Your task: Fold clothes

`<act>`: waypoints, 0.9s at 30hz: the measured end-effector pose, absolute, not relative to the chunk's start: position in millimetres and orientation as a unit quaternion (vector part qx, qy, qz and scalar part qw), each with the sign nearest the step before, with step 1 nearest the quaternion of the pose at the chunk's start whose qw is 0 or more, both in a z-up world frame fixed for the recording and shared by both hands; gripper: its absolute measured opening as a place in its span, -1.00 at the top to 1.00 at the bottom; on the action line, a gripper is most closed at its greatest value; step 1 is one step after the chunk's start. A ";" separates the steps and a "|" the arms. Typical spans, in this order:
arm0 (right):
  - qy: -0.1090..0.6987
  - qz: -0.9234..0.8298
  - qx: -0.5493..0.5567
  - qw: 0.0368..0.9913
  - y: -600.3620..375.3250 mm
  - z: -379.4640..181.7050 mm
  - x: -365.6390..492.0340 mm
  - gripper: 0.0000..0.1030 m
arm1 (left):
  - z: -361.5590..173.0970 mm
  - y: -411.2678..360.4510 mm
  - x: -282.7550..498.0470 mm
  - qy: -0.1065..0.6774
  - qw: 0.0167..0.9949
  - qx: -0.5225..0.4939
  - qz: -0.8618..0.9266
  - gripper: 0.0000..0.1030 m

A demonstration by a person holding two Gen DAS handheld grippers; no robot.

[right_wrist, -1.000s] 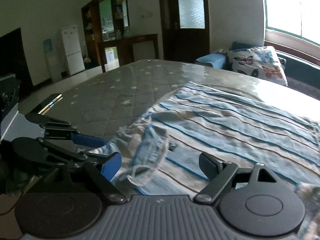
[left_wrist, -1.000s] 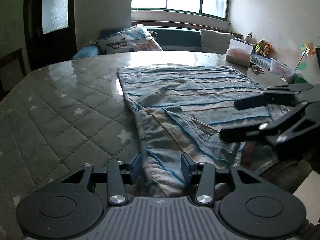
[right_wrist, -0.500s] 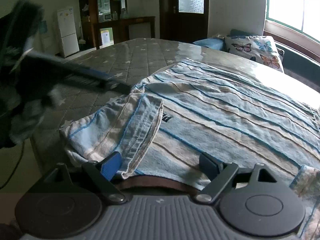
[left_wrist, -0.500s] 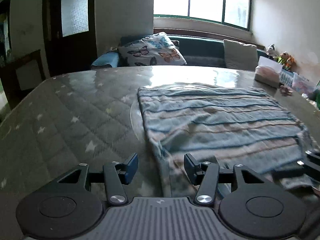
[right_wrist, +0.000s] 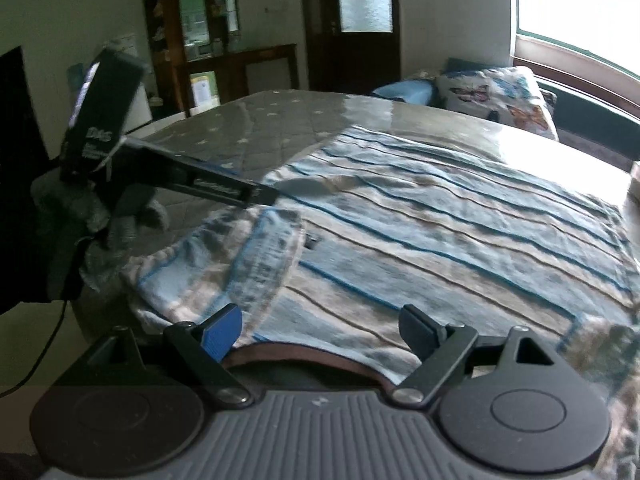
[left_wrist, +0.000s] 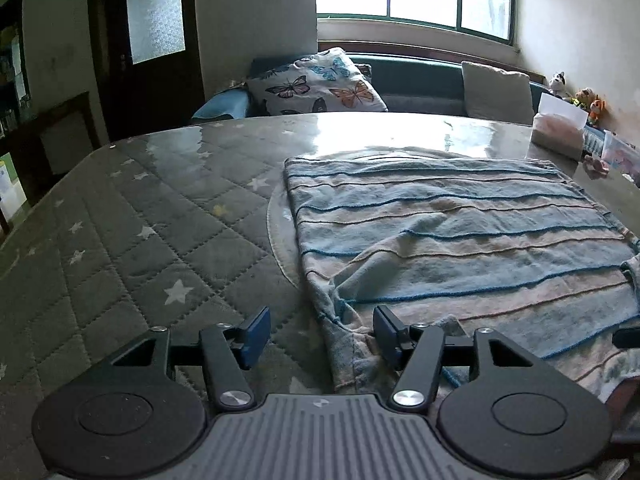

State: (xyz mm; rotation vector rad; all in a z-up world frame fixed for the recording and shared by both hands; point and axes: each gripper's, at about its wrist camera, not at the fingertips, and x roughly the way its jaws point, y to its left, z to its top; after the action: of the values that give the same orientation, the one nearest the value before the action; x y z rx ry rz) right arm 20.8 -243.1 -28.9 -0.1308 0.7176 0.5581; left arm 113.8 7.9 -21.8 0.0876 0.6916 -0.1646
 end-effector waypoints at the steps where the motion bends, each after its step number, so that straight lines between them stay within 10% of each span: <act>1: 0.345 0.262 -0.061 0.899 -247.6 -28.4 20.6 -0.70 | -20.1 8.2 111.6 0.337 0.937 0.043 -0.081 -0.20; 27: 0.344 0.143 -0.072 0.925 -323.3 -25.6 -17.1 -0.70 | -19.3 -35.7 -4.4 0.284 0.923 0.166 -0.199 -0.58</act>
State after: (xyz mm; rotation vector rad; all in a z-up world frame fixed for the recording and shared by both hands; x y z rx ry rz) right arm -17.1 -323.3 -25.6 -0.1474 0.7063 0.2923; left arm -4.4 -35.7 -19.3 0.3416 0.5823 -0.4093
